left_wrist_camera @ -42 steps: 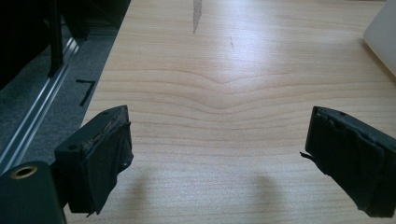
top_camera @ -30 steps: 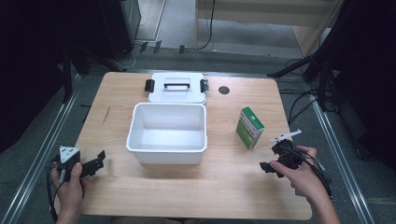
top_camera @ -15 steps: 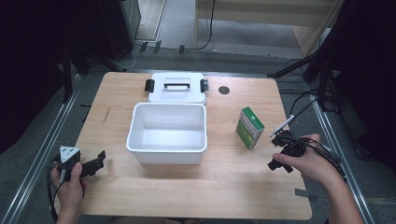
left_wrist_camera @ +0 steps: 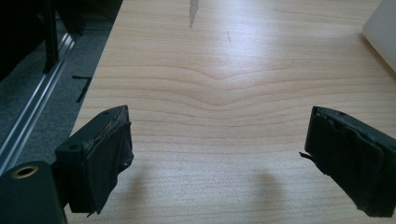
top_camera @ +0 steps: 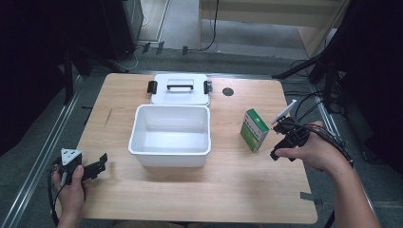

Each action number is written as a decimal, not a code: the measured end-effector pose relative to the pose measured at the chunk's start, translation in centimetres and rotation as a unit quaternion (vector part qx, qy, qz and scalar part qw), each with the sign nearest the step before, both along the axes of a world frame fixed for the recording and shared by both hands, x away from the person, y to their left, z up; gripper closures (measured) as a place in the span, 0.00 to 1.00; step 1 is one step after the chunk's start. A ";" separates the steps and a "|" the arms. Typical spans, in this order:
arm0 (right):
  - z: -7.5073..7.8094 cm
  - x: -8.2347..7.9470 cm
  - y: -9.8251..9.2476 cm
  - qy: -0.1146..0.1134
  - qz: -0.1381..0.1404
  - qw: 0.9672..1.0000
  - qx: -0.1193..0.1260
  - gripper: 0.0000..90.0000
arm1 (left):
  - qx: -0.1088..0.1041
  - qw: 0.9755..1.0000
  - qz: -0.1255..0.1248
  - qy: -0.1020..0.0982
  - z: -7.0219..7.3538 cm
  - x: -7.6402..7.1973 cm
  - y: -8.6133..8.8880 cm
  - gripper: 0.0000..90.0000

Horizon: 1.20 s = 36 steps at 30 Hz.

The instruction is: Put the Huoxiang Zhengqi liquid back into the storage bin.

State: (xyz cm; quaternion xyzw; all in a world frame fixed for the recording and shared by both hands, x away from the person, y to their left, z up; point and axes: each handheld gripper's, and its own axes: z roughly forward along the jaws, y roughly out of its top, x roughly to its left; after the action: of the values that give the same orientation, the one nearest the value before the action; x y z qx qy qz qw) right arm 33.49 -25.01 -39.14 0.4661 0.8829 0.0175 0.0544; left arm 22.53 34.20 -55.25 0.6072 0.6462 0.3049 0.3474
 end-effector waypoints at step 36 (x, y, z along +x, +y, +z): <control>2.1 6.1 4.7 0.011 -0.017 0.999 0.042 0.52 | -0.003 1.000 -0.001 0.002 0.0 0.1 0.1 0.09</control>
State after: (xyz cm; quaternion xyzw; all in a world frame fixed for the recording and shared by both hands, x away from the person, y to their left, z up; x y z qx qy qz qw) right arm 39.56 -20.32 -37.08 0.4835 0.8737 0.0484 0.0250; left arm 22.63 34.26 -55.25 0.6076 0.6474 0.3009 0.3481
